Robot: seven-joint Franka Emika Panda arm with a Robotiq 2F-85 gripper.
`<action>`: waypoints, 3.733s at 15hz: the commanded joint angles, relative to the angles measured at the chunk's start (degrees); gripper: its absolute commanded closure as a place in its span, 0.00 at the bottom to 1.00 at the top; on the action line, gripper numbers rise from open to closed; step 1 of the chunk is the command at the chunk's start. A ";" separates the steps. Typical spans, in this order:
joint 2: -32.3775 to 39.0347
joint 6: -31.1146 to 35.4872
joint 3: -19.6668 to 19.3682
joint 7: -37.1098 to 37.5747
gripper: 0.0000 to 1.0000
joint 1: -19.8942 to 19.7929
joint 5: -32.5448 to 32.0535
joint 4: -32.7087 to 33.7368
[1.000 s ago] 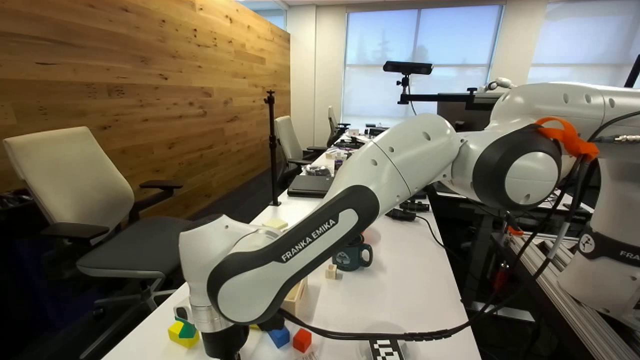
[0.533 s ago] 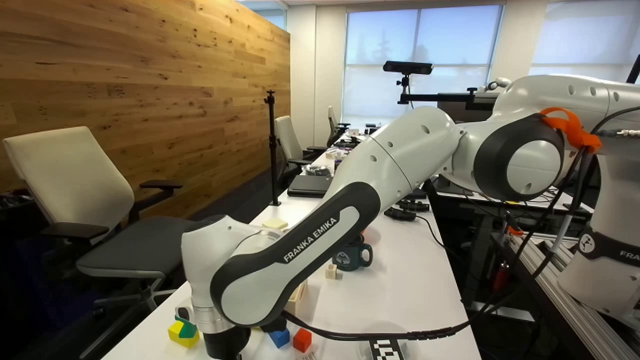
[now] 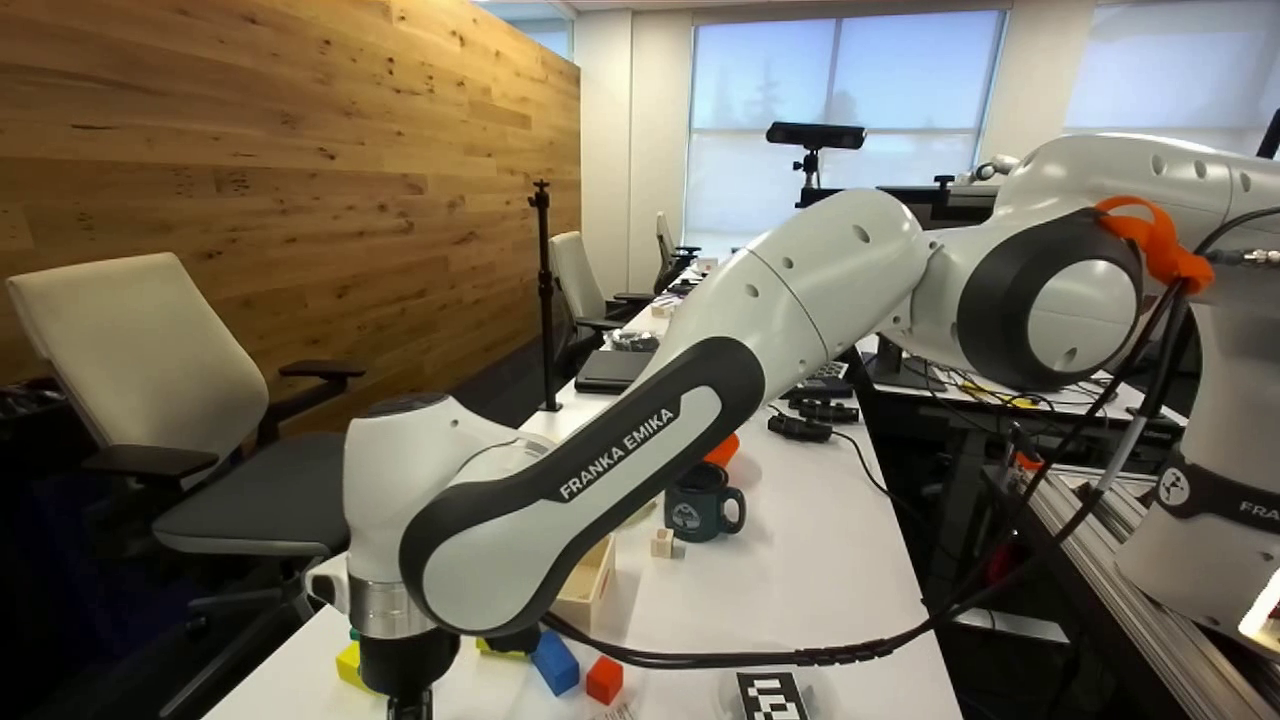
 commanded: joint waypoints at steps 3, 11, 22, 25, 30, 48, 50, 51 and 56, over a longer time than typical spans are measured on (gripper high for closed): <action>-8.50 5.65 -2.37 1.92 0.00 1.01 -0.86 -12.48; -18.62 11.41 -5.42 3.02 0.00 2.14 -0.70 -31.31; -33.77 13.54 -1.97 8.73 0.00 1.05 -10.04 -57.25; -35.28 15.69 -0.22 7.77 0.00 0.34 -11.12 -61.56; -33.84 25.01 0.50 5.74 0.00 -0.94 -14.08 -63.39; -29.69 29.97 1.46 2.54 0.00 -1.81 -18.36 -60.89; -29.04 29.86 1.27 2.70 0.09 -1.39 -19.03 -59.94; -28.80 29.87 1.17 2.83 0.26 -1.20 -19.29 -59.52; -27.79 29.72 1.07 2.93 0.62 -0.74 -20.04 -57.89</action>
